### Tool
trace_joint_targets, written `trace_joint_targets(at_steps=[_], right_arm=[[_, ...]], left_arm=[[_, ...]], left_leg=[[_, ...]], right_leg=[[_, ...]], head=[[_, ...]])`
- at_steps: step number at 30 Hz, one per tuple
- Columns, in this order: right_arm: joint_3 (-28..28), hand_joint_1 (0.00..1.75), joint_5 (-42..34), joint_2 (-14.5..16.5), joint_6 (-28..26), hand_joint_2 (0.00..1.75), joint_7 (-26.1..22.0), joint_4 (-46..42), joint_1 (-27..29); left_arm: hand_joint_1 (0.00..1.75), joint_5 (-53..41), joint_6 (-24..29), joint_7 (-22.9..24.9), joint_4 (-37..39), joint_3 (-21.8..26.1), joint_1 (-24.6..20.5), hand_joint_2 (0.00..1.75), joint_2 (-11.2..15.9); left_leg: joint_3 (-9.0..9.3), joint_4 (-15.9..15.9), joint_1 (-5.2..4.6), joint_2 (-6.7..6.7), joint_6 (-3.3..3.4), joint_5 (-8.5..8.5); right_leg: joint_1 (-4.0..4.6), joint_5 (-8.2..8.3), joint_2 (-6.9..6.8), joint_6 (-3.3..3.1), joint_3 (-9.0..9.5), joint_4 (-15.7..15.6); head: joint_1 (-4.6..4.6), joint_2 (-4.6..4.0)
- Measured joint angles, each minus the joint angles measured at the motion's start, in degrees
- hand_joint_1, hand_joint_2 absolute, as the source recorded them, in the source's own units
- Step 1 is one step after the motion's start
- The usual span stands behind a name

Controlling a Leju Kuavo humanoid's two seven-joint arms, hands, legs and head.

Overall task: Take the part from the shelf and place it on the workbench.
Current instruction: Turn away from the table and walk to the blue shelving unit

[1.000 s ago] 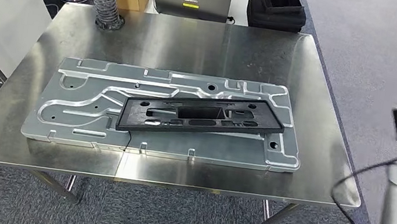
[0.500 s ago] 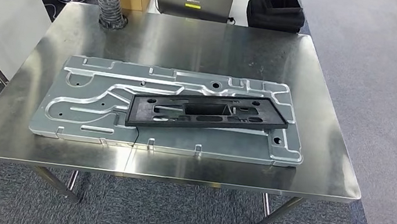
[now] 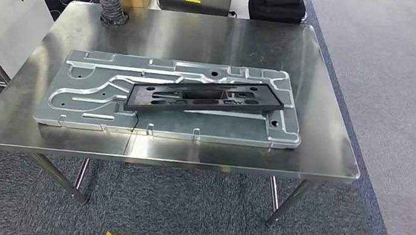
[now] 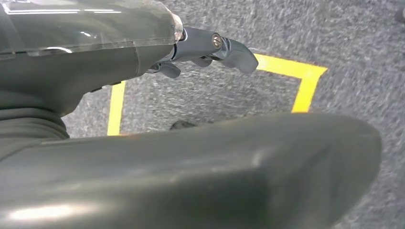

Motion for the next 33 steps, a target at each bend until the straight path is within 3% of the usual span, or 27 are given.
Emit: trace_joint_targets(at_steps=[2,3,4,5,6,7,9,10,11,12,14,15,16,18,19,20,21,22,23,25,26,28,29,30,33], right_arm=[[0.3,0.0,2.3,1.9,0.0,0.0,4.0,3.6,0.3],[0.7,0.0,2.6,2.8,0.0,0.0,5.8,5.5,0.5],[1.1,0.0,2.7,3.7,0.2,0.0,7.3,7.5,0.6],[1.6,0.0,2.8,4.5,0.4,0.0,8.3,9.5,0.7],[1.9,0.0,2.7,5.2,0.9,0.0,9.1,11.5,0.7],[2.2,0.0,2.7,5.7,1.6,0.0,9.7,13.4,0.7],[2.5,0.0,2.3,7.1,3.3,0.0,11.2,17.0,0.5],[2.6,0.0,2.1,7.8,4.3,0.0,12.1,18.7,0.4],[2.7,0.0,2.1,8.5,5.5,0.0,13.3,20.4,0.2],[2.8,0.0,2.2,9.1,6.8,0.0,14.7,21.9,0.1],[3.6,0.0,2.6,10.1,10.4,0.0,18.6,24.7,-0.2],[4.3,0.0,2.7,10.4,12.3,0.0,20.9,25.8,-0.3],[5.2,0.0,2.8,10.7,14.1,0.0,23.1,26.8,-0.3],[6.9,0.0,2.7,11.1,17.2,0.0,26.4,28.6,-0.5],[7.5,0.0,2.6,11.3,18.6,0.0,27.3,29.4,-0.6],[8.0,0.0,2.5,11.6,19.8,0.0,27.9,30.1,-0.7],[8.3,0.0,2.3,12.0,20.8,0.0,28.1,30.7,-0.9],[8.6,0.0,2.1,12.4,21.4,0.0,27.9,31.1,-1.0],[8.7,0.0,1.8,12.7,21.8,0.0,27.4,31.5,-1.2],[9.0,0.0,0.9,13.3,22.5,0.0,25.6,32.1,-1.7],[9.0,0.0,0.4,13.4,22.7,0.0,24.6,32.3,-1.9],[9.0,0.0,-0.1,13.6,23.2,0.0,23.0,32.6,-2.2],[9.0,0.0,-0.2,13.7,23.5,0.0,22.6,32.7,-2.2],[9.1,0.0,-0.2,13.7,23.8,0.0,22.2,32.8,-2.2],[9.2,0.0,0.1,13.7,24.5,0.0,22.3,32.9,-2.2]], left_arm=[[0.0,-0.5,0.0,0.3,0.0,0.0,0.0,0.0,-0.1],[0.0,-0.7,0.0,0.4,0.0,0.0,0.0,0.0,-0.1],[0.0,-0.9,0.0,0.5,0.0,0.1,0.0,0.0,-0.1],[0.0,-1.1,0.0,0.6,0.0,0.1,0.0,0.0,-0.1],[0.0,-1.3,-0.1,0.6,0.0,0.2,0.0,0.0,-0.1],[0.0,-1.4,-0.1,0.6,0.0,0.2,-0.1,0.0,-0.1],[0.0,-1.8,-0.1,0.6,-0.1,0.3,-0.3,0.0,0.0],[0.0,-2.0,-0.2,0.6,-0.1,0.3,-0.4,0.0,0.1],[0.0,-2.2,-0.2,0.6,-0.2,0.3,-0.5,0.0,0.1],[0.0,-2.4,-0.2,0.6,-0.2,0.3,-0.6,0.0,0.1],[0.0,-2.8,-0.2,0.7,-0.1,0.3,-0.6,0.0,0.0],[0.0,-3.0,-0.3,0.7,-0.1,0.3,-0.6,0.0,0.0],[0.0,-3.2,-0.3,0.7,-0.1,0.3,-0.6,0.0,0.0],[0.0,-3.6,-0.6,0.8,-0.1,0.3,-0.5,0.0,0.0],[0.0,-3.8,-0.8,0.9,-0.1,0.3,-0.5,0.0,0.0],[0.0,-4.0,-1.0,0.9,-0.1,0.3,-0.5,0.0,-0.1],[0.0,-4.2,-1.1,1.0,-0.1,0.3,-0.5,0.0,-0.1],[0.0,-4.4,-1.2,1.0,-0.1,0.3,-0.5,0.0,-0.2],[0.0,-4.5,-1.2,1.1,-0.1,0.3,-0.5,0.0,-0.3],[0.0,-4.9,-1.2,1.3,-0.1,0.2,-0.6,0.0,-0.6],[0.0,-5.0,-1.2,1.5,-0.1,0.2,-0.6,0.0,-0.7],[0.0,-5.2,-1.2,1.9,-0.1,0.1,-0.6,0.0,-1.0],[0.0,-5.2,-1.1,2.0,-0.1,0.1,-0.6,0.0,-1.1],[0.0,-5.3,-1.1,2.2,-0.1,0.0,-0.5,0.0,-1.2],[0.0,-5.1,-0.9,2.8,-0.1,-0.1,-0.4,0.0,-1.8]], left_leg=[[-1.69,6.7,0.06,0.0,-0.19,-6.29],[-2.28,10.4,0.05,0.0,-0.27,-8.31],[-2.29,13.2,0.03,0.0,-0.25,-8.9],[-1.45,14.2,-0.05,-0.01,-0.1,-8.19],[0.41,13.1,-0.18,-0.01,0.25,-6.7],[3.27,10.1,-0.41,-0.02,0.76,-5.34],[10.73,0.5,-1.01,0.0,2.01,-5.45],[13.34,-3.2,-1.28,0.01,2.42,-6.07],[14.88,-5.6,-1.48,0.04,2.69,-6.67],[15.04,-6.6,-1.54,0.09,2.8,-6.53],[14.17,-7.0,-1.36,0.4,3.29,-5.2],[13.47,-7.2,-1.22,0.54,3.6,-4.36],[12.64,-7.3,-1.09,0.68,3.8,-3.55],[10.6,-7.1,-1.07,0.79,3.84,-2.15],[9.44,-6.8,-0.99,0.89,3.67,-1.46],[8.24,-6.5,-0.87,0.98,3.48,-0.81],[6.95,-6.0,-0.69,1.03,3.22,-0.19],[5.64,-5.4,-0.51,1.04,2.91,0.37],[4.48,-4.7,-0.4,1.03,2.56,0.79],[2.66,-3.1,-0.36,1.05,1.77,1.51],[2.16,-2.7,-0.39,1.07,1.39,1.92],[1.65,-2.4,-0.26,1.07,0.59,2.75],[1.39,-2.1,-0.12,0.98,0.26,2.26],[0.94,-0.9,0.04,0.88,-0.05,0.61],[-1.4,8.4,0.26,0.68,-0.65,-7.89]], right_leg=[[0.3,1.3,-0.13,-0.64,-1.58,0.1],[0.52,1.96,-0.16,-0.8,-2.46,0.1],[0.76,2.63,-0.18,-0.93,-3.44,0.3],[1.0,3.32,-0.17,-1.03,-4.47,0.4],[1.24,3.98,-0.14,-1.1,-5.49,0.5],[1.44,4.63,-0.1,-1.14,-6.41,0.7],[1.73,5.71,-0.07,-1.01,-7.56,0.9],[1.76,6.23,-0.13,-0.85,-7.74,0.9],[1.73,6.72,-0.19,-0.61,-7.81,0.9],[1.7,7.27,-0.22,-0.35,-7.86,0.8],[1.52,6.71,-0.05,0.2,-8.39,1.3],[1.39,4.75,0.04,0.52,-8.96,2.8],[1.14,1.77,0.11,0.86,-9.7,5.3],[0.61,-3.96,0.08,1.56,-11.18,12.3],[0.33,-4.84,0.06,1.87,-11.44,15.5],[0.08,-4.33,0.05,2.16,-11.18,17.4],[-0.19,-2.6,0.05,2.46,-10.0,17.5],[-0.49,-0.74,0.04,2.78,-7.77,15.4],[-0.75,0.09,0.04,3.05,-4.66,11.8],[-0.88,-1.25,0.11,3.0,1.37,3.2],[-0.76,-2.4,0.15,2.66,2.86,0.6],[-0.58,-2.77,0.07,1.55,2.79,-0.5],[-0.55,-2.25,-0.06,1.01,2.31,-0.3],[-0.56,-1.63,-0.23,0.46,1.73,-0.3],[-0.24,0.43,-0.5,-0.42,-0.69,-0.1]], head=[[0.0,0.0],[0.0,0.0],[0.0,0.0],[0.0,0.0],[-0.01,0.0],[-0.01,0.0],[-0.01,0.0],[0.0,0.0],[0.0,0.01],[0.01,0.01],[0.01,0.01],[0.01,0.0],[0.01,0.0],[0.01,0.0],[0.01,0.0],[0.01,0.0],[0.01,0.0],[0.01,0.0],[0.01,0.0],[0.01,0.0],[0.01,0.0],[0.01,0.0],[0.02,0.0],[0.02,0.0],[0.01,0.0]])
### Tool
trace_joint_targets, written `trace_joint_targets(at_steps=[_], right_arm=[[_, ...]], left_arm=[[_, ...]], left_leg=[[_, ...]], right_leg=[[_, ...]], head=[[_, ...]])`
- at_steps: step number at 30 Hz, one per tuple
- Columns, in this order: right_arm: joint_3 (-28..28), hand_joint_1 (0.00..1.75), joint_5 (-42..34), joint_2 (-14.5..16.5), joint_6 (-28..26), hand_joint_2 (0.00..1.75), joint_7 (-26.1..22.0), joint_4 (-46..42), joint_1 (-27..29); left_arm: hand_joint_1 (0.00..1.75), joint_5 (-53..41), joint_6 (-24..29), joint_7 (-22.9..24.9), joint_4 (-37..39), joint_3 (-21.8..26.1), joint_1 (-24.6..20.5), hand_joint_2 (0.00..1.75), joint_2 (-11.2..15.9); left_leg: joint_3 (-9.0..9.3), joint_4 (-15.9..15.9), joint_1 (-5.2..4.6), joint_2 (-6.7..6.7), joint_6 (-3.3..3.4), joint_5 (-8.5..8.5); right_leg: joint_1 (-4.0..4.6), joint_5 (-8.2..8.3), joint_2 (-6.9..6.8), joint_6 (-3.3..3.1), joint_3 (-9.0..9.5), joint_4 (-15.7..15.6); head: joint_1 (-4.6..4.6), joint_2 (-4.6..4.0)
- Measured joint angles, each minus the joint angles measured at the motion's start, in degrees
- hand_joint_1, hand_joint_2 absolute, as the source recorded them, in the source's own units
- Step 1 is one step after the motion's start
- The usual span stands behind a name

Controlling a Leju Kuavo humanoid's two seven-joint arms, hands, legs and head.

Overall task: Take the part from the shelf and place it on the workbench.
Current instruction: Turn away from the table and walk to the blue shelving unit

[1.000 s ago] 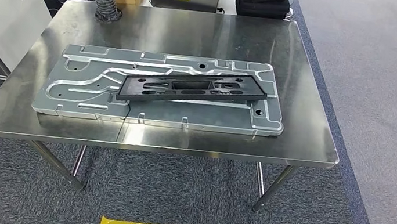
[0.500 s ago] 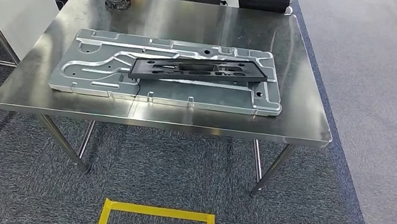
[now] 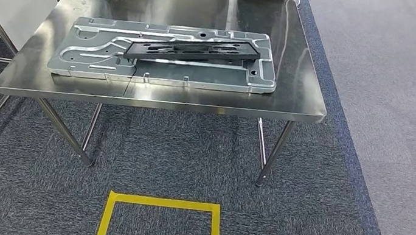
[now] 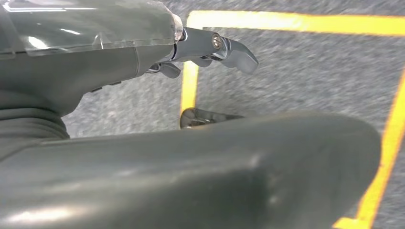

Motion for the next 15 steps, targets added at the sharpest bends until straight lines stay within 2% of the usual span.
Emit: trace_joint_targets(at_steps=[1,2,3,4,5,6,7,8,9,10,11,12,13,15], right_arm=[[0.1,0.0,0.2,0.0,0.2,0.0,0.2,0.0,0.0],[0.2,0.0,0.3,-0.1,0.4,0.0,0.5,0.0,0.1],[0.3,0.0,0.5,-0.2,0.5,0.0,0.9,0.0,0.1],[0.4,0.0,0.6,-0.2,0.8,0.0,1.2,0.0,0.1],[0.5,0.0,0.7,-0.3,0.9,0.0,1.5,0.0,0.1],[0.6,0.0,0.7,-0.4,1.1,0.0,1.7,0.0,0.1],[0.7,0.0,0.8,-0.4,1.2,0.0,1.9,0.0,0.1],[0.8,0.0,0.7,-0.5,1.2,0.0,1.9,0.0,0.2],[0.8,0.0,0.6,-0.5,1.1,0.0,1.8,0.0,0.2],[0.8,0.0,0.5,-0.6,1.1,0.0,1.8,0.1,0.2],[0.8,0.0,0.4,-0.6,1.0,0.0,1.7,0.1,0.2],[0.8,0.0,0.3,-0.7,1.0,0.0,1.6,0.1,0.3],[0.8,0.0,0.2,-0.7,1.0,0.0,1.3,0.1,0.3],[0.8,0.0,0.0,-0.7,1.1,0.0,0.5,0.4,0.3]], left_arm=[[0.0,0.1,0.0,0.1,0.0,0.0,0.0,0.0,-0.2],[0.0,0.1,0.1,0.3,0.0,0.0,0.0,0.0,-0.3],[0.0,0.1,0.1,0.5,0.0,0.0,0.0,0.0,-0.4],[0.0,0.1,0.2,0.7,0.0,0.0,-0.1,0.0,-0.5],[0.0,0.1,0.3,0.8,0.0,0.0,-0.1,0.0,-0.7],[0.0,0.0,0.4,1.0,0.0,0.0,-0.2,0.0,-0.7],[0.0,-0.1,0.5,1.1,0.0,0.0,-0.4,0.0,-0.8],[0.0,-0.2,0.6,1.1,0.0,0.0,-0.5,0.0,-0.9],[0.0,-0.3,0.7,1.1,0.0,0.0,-0.6,0.0,-0.9],[0.0,-0.3,0.7,1.1,0.0,0.0,-0.6,0.0,-1.0],[0.0,-0.4,0.7,1.1,0.0,0.0,-0.6,0.0,-1.0],[0.0,-0.4,0.6,0.9,0.0,0.0,-0.6,0.0,-1.0],[0.0,-0.4,0.5,0.7,0.0,0.0,-0.5,0.0,-1.0],[0.0,-0.7,0.1,0.2,0.0,-0.1,-0.5,0.0,-1.0]], left_leg=[[-0.45,3.4,0.01,-0.01,-0.08,-1.37],[-0.25,5.6,0.01,-0.02,-0.06,-1.3],[0.86,5.8,0.0,-0.03,0.08,-0.06],[2.97,4.1,-0.01,-0.05,0.33,1.6],[6.02,0.6,-0.05,-0.11,0.69,2.73],[9.55,-4.0,-0.19,-0.19,1.07,2.82],[12.54,-8.4,-0.32,-0.28,1.43,2.16],[14.47,-11.5,-0.5,-0.36,1.76,1.38],[15.27,-13.2,-0.68,-0.39,2.07,0.91],[15.01,-13.6,-0.7,-0.36,2.42,1.15],[14.45,-13.7,-0.7,-0.23,2.83,1.74],[13.82,-13.8,-0.65,-0.09,3.32,2.39],[13.02,-13.9,-0.61,0.05,3.75,3.14],[11.16,-13.8,-0.8,0.16,4.3,4.59]], right_leg=[[0.18,0.67,-0.01,-0.05,-0.94,0.1],[0.35,1.33,-0.02,-0.05,-1.93,0.3],[0.5,1.93,-0.02,0.0,-2.94,0.5],[0.63,2.5,0.0,0.08,-3.95,0.8],[0.7,3.02,0.05,0.2,-4.81,1.1],[0.83,3.45,0.11,0.4,-5.49,1.4],[0.92,3.93,0.13,0.67,-5.99,1.6],[0.95,4.43,0.12,0.98,-6.31,1.7],[0.95,4.96,0.09,1.34,-6.57,1.7],[0.9,5.5,0.09,1.72,-6.8,1.7],[0.77,5.33,0.18,2.03,-7.14,1.9],[0.68,4.12,0.28,2.29,-7.63,2.8],[0.59,1.79,0.37,2.5,-8.35,4.8],[0.36,-4.38,0.43,2.78,-10.16,11.6]], head=[[0.0,0.0],[0.0,0.0],[0.0,0.0],[0.0,0.0],[0.0,0.0],[0.0,0.0],[0.0,0.0],[0.0,0.0],[0.0,0.0],[0.0,0.0],[0.0,0.0],[0.0,0.0],[0.01,0.0],[0.01,0.0]])
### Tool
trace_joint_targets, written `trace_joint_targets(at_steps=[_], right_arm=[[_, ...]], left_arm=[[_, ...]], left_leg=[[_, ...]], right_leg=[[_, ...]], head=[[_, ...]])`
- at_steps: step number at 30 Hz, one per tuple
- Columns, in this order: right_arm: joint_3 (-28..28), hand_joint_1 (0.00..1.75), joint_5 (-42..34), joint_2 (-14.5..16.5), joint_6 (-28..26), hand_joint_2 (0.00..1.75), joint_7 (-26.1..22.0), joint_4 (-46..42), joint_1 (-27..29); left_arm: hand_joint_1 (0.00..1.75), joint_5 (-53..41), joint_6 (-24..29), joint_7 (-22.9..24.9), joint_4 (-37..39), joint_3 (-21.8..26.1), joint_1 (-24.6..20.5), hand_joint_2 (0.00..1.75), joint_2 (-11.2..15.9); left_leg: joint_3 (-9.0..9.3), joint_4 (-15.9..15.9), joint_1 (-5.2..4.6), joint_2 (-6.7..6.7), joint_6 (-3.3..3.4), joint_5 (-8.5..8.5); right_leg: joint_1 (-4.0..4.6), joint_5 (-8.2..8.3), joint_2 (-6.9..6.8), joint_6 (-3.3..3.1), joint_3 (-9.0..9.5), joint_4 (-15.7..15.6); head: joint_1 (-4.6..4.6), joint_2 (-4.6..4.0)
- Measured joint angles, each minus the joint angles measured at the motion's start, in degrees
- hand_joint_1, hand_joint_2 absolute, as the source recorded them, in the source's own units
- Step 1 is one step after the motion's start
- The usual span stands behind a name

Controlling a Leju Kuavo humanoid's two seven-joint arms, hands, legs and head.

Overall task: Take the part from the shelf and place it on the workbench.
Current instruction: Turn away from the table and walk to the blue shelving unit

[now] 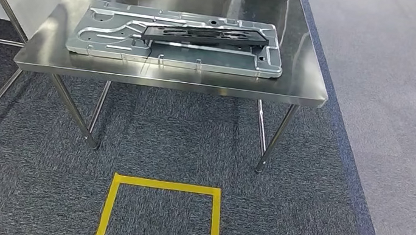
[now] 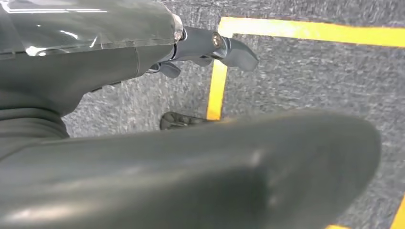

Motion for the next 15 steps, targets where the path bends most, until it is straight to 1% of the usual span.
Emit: trace_joint_targets(at_steps=[1,2,3,4,5,6,7,8,9,10,11,12,13,14,15], right_arm=[[0.0,0.0,-0.2,0.0,0.1,0.0,-0.4,0.1,0.0],[0.0,0.0,-0.3,0.0,0.1,0.0,-0.8,0.2,-0.1],[0.0,0.0,-0.5,0.0,0.2,0.0,-1.0,0.2,-0.1],[0.0,0.0,-0.6,0.0,0.2,0.0,-1.0,0.2,-0.1],[0.0,0.0,-0.7,0.0,0.2,0.0,-1.0,0.3,-0.2],[0.0,0.0,-0.8,0.0,0.2,0.0,-0.9,0.3,-0.3],[0.0,0.0,-1.0,0.0,0.2,0.0,-0.7,0.3,-0.4],[0.0,0.0,-1.1,0.0,0.2,0.0,-0.6,0.3,-0.6],[0.0,0.0,-1.1,0.0,0.2,0.0,-0.4,0.3,-0.6],[0.0,0.0,-1.1,0.0,0.2,0.0,-0.1,0.3,-0.6],[0.0,0.0,-1.2,0.1,0.2,0.0,0.1,0.3,-0.5],[0.0,0.0,-1.2,0.1,0.2,0.0,0.3,0.4,-0.5],[0.0,0.0,-1.2,0.1,0.2,0.0,0.6,0.4,-0.4],[0.0,0.0,-1.2,0.1,0.2,0.0,0.8,0.4,-0.4],[0.0,0.0,-1.2,0.1,0.1,0.0,1.0,0.4,-0.4]], left_arm=[[0.0,-0.2,-0.1,-0.2,0.0,0.0,0.0,0.0,0.0],[0.0,-0.4,-0.2,-0.4,0.0,0.0,0.0,0.0,0.0],[0.0,-0.5,-0.3,-0.5,0.0,-0.1,0.0,0.0,0.0],[0.0,-0.6,-0.3,-0.5,0.0,-0.1,0.0,0.0,0.0],[0.0,-0.8,-0.3,-0.5,0.0,-0.1,0.0,0.0,0.1],[0.0,-1.0,-0.3,-0.5,0.0,-0.2,0.0,0.0,0.1],[0.0,-1.3,-0.4,-0.5,0.0,-0.2,-0.1,0.0,0.1],[0.0,-1.5,-0.4,-0.4,0.0,-0.3,-0.1,0.0,0.1],[0.0,-1.7,-0.4,-0.3,0.0,-0.4,-0.2,0.0,0.2],[0.0,-1.8,-0.4,-0.3,0.0,-0.4,-0.2,0.0,0.3],[0.0,-1.9,-0.4,-0.2,0.0,-0.5,-0.2,0.0,0.4],[0.0,-2.0,-0.4,-0.1,0.0,-0.5,-0.2,0.0,0.5],[0.0,-2.1,-0.4,-0.1,0.0,-0.5,-0.2,0.0,0.6],[0.0,-2.1,-0.4,-0.1,0.0,-0.5,-0.1,0.0,0.7],[0.0,-2.2,-0.4,-0.1,0.0,-0.5,-0.1,0.0,0.7]], left_leg=[[-1.04,0.1,-0.12,0.01,0.04,0.77],[-2.11,0.2,-0.22,0.02,0.02,1.51],[-3.16,0.4,-0.26,0.03,-0.07,2.19],[-4.23,0.7,-0.26,0.03,-0.19,2.83],[-5.24,1.1,-0.25,0.02,-0.36,3.41],[-6.14,1.6,-0.33,-0.01,-0.55,3.89],[-6.87,2.1,-0.4,-0.02,-0.81,4.33],[-7.35,2.5,-0.45,0.0,-1.11,4.79],[-7.65,2.6,-0.46,0.03,-1.41,5.3],[-7.83,2.6,-0.43,0.06,-1.75,5.89],[-8.06,2.7,-0.31,0.0,-2.08,5.99],[-8.47,3.4,-0.21,-0.1,-2.39,4.98],[-9.07,5.0,-0.1,-0.2,-2.69,2.82],[-9.86,7.7,0.08,-0.29,-2.95,-0.22],[-10.73,11.3,0.19,-0.31,-3.21,-3.26]], right_leg=[[-0.07,-1.87,0.0,0.13,-0.64,3.6],[-0.1,-2.22,0.0,0.21,-0.69,6.2],[-0.12,-1.14,0.0,0.24,0.12,6.9],[-0.14,0.72,0.0,0.22,1.93,5.5],[-0.16,2.34,-0.01,0.15,4.73,2.3],[-0.09,2.99,-0.02,0.0,8.26,-2.3],[-0.02,2.59,-0.02,-0.23,11.43,-7.0],[0.1,1.83,-0.01,-0.51,13.62,-10.4],[0.27,1.18,0.01,-0.83,14.67,-12.3],[0.28,1.17,0.01,-1.2,14.56,-12.9],[0.25,1.74,-0.1,-1.63,14.05,-12.7],[0.17,2.38,-0.24,-2.13,13.46,-12.7],[0.06,3.13,-0.38,-2.55,12.74,-12.8],[0.04,3.79,-0.49,-2.85,11.91,-12.8],[0.06,4.44,-0.49,-3.0,11.03,-12.8]], head=[[0.0,0.0],[-0.01,0.0],[-0.01,0.0],[-0.01,0.0],[-0.01,0.0],[-0.01,0.0],[-0.01,0.0],[-0.01,0.0],[-0.01,0.0],[-0.01,0.0],[-0.01,0.0],[-0.01,0.0],[-0.01,0.0],[-0.01,0.0],[-0.01,0.0]])
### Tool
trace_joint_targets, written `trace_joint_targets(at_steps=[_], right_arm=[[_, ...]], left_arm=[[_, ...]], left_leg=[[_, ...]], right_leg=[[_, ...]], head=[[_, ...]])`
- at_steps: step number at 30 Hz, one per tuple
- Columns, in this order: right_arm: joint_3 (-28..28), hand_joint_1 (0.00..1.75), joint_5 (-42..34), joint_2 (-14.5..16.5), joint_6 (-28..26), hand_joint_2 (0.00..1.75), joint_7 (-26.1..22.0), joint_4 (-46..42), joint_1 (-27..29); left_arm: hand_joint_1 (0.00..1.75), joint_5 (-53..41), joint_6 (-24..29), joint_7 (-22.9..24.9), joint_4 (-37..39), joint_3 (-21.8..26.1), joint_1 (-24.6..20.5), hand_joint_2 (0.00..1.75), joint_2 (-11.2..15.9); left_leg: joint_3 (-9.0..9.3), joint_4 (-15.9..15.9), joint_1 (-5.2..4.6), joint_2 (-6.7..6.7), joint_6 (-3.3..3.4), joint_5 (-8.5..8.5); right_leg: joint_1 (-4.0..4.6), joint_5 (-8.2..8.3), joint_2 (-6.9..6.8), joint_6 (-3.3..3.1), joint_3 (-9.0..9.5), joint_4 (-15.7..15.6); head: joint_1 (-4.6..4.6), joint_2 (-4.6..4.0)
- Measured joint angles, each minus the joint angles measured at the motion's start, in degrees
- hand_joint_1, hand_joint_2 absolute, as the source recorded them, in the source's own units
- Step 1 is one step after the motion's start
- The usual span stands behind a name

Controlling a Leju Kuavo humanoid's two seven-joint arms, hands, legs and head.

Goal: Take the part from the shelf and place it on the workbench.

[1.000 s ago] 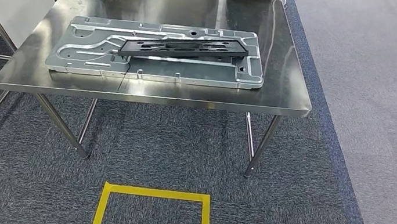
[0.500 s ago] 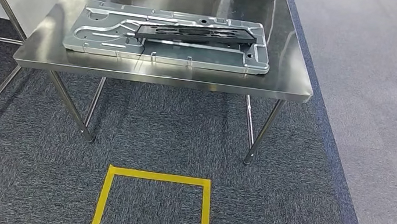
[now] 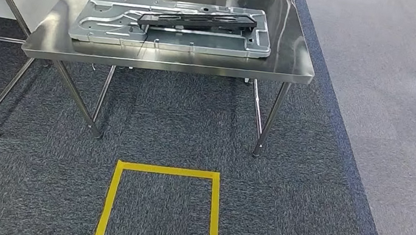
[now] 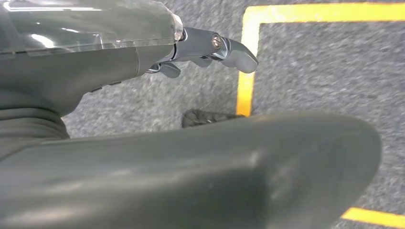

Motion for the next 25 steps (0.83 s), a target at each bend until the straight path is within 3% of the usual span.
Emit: trace_joint_targets(at_steps=[1,2,3,4,5,6,8,9,12,14,16,17,18,19,21,23,25], right_arm=[[0.0,0.0,0.0,0.0,0.0,0.0,0.2,0.0,0.1],[0.0,0.0,-0.1,0.0,0.0,0.0,0.3,0.0,0.2],[0.0,0.0,-0.1,0.0,0.1,0.0,0.4,0.0,0.2],[0.0,0.0,-0.3,0.0,0.2,0.0,0.5,0.0,0.3],[0.0,0.0,-0.4,0.0,0.4,0.0,0.5,0.1,0.3],[0.0,0.0,-0.5,0.1,0.7,0.0,0.5,0.1,0.3],[-0.1,0.0,-1.0,0.2,1.7,0.0,0.4,0.2,0.3],[-0.1,0.0,-1.3,0.2,2.3,0.0,0.4,0.2,0.3],[-0.2,0.0,-2.1,0.2,3.7,0.0,0.2,0.3,0.2],[-0.3,0.0,-2.5,0.3,4.6,0.0,0.0,0.3,0.3],[-0.5,0.0,-2.8,0.5,5.5,0.0,-0.2,0.5,0.4],[-0.6,0.0,-3.0,0.5,5.9,0.0,-0.3,0.6,0.5],[-0.8,0.0,-3.2,0.6,6.3,0.0,-0.3,0.6,0.5],[-0.9,0.0,-3.4,0.6,6.6,0.0,-0.2,0.7,0.6],[-1.2,0.0,-3.7,0.6,7.1,0.0,0.1,0.7,0.5],[-1.3,0.0,-3.8,0.6,7.3,0.87,0.6,0.7,0.5],[-1.4,0.0,-3.8,0.6,7.3,1.75,0.9,0.7,0.5]], left_arm=[[0.0,0.0,0.0,0.0,0.0,0.0,0.0,0.0,0.0],[0.0,-0.1,0.0,-0.1,0.0,0.0,0.1,0.0,0.0],[0.0,-0.1,0.0,-0.1,0.0,0.0,0.1,0.0,0.0],[0.0,-0.1,0.1,-0.1,0.0,0.0,0.1,0.0,0.0],[0.0,-0.1,0.3,0.0,0.0,0.0,0.2,0.0,0.0],[0.0,-0.1,0.5,0.2,0.0,0.0,0.1,0.0,0.1],[0.0,0.0,1.3,1.3,0.0,0.0,0.0,0.0,0.1],[0.0,0.0,1.8,2.0,0.0,0.0,-0.1,0.0,0.2],[0.0,-0.1,3.0,4.1,0.0,0.0,0.0,0.0,0.2],[0.0,-0.1,3.4,5.1,0.0,0.0,0.1,0.87,0.3],[0.0,-0.3,3.6,5.5,0.0,0.1,0.2,1.75,0.4],[0.0,-0.4,3.6,5.7,0.0,0.1,0.2,1.75,0.4],[0.0,-0.6,3.5,5.8,0.0,0.1,0.3,1.75,0.5],[0.0,-0.8,3.5,5.8,0.0,0.1,0.3,1.75,0.5],[0.0,-1.1,3.3,5.9,0.0,0.1,0.3,1.75,0.4],[0.0,-1.3,3.2,5.9,0.0,0.0,0.2,1.75,0.4],[0.0,-1.4,3.2,5.9,0.0,0.0,0.1,1.75,0.4]], left_leg=[[-0.72,3.9,0.13,0.0,-0.23,-1.86],[-1.08,7.1,0.26,0.0,-0.42,-2.13],[-0.77,8.9,0.37,0.0,-0.53,-0.97],[0.45,8.6,0.47,0.0,-0.54,0.95],[2.8,6.1,0.53,-0.01,-0.44,2.63],[6.29,1.8,0.53,-0.02,-0.25,3.21],[12.58,-7.5,0.4,-0.05,0.23,1.61],[14.15,-10.2,0.3,-0.07,0.47,0.56],[13.8,-11.6,0.29,0.01,1.63,0.35],[13.2,-11.7,0.26,0.19,2.49,1.04],[12.36,-11.5,-0.07,0.26,2.88,1.57],[11.96,-11.4,-0.25,0.26,2.95,1.77],[11.65,-11.2,-0.4,0.26,2.97,1.89],[11.44,-11.0,-0.51,0.24,2.97,1.95],[11.3,-10.7,-0.62,0.21,2.91,1.95],[11.02,-10.3,-0.8,0.21,2.54,1.95],[10.69,-10.1,-0.87,0.23,2.1,2.02]], right_leg=[[0.03,0.64,-0.01,0.02,-0.9,0.0],[0.04,1.24,-0.02,0.09,-1.79,0.1],[0.05,1.86,-0.06,0.22,-2.67,0.2],[0.04,2.42,-0.08,0.38,-3.51,0.3],[0.02,2.89,-0.07,0.57,-4.25,0.5],[0.05,3.27,-0.06,0.79,-4.86,0.8],[0.22,3.81,-0.05,1.38,-5.74,1.5],[0.29,4.08,-0.07,1.74,-6.06,1.8],[0.14,4.02,-0.05,2.79,-7.02,2.9],[-0.08,0.71,0.09,3.23,-8.96,7.5],[-0.2,-3.76,0.18,3.46,-12.1,15.5],[-0.22,-4.95,0.2,3.5,-13.1,18.5],[-0.22,-5.01,0.21,3.45,-13.07,19.4],[-0.18,-3.97,0.22,3.29,-11.79,17.8],[0.04,-0.62,0.23,2.6,-6.92,9.8],[0.39,1.0,0.23,1.85,-3.63,3.4],[0.61,0.97,0.24,1.52,-3.27,2.2]], head=[[0.0,0.0],[0.0,0.0],[0.0,0.0],[0.0,0.0],[0.0,0.0],[0.0,0.0],[0.0,0.0],[0.0,0.0],[0.0,0.0],[0.0,0.0],[0.0,0.0],[0.0,0.0],[0.0,0.0],[0.0,0.0],[0.0,0.0],[0.0,0.0],[0.0,0.0]])
